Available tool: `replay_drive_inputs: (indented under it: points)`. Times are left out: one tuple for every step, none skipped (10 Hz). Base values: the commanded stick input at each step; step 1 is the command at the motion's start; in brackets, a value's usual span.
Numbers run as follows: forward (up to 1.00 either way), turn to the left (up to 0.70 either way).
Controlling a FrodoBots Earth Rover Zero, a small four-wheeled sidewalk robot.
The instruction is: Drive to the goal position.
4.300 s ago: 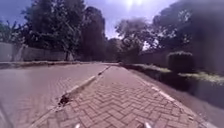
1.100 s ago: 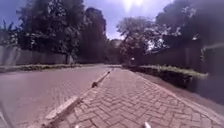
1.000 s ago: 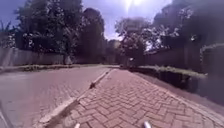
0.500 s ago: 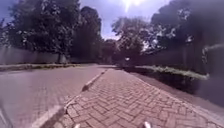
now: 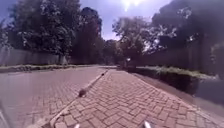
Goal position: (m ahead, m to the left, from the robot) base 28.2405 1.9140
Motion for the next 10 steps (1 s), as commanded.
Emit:
replay_drive_inputs:
  points:
    - [0.70, 0.00]
    - [0.70, 0.00]
    - [0.70, 0.00]
    - [0.70, -0.06]
    - [0.70, -0.21]
    - [0.70, -0.35]
    - [0.70, -0.35]
    - [0.70, -0.35]
    - [0.70, -0.20]
    - [0.70, -0.05]
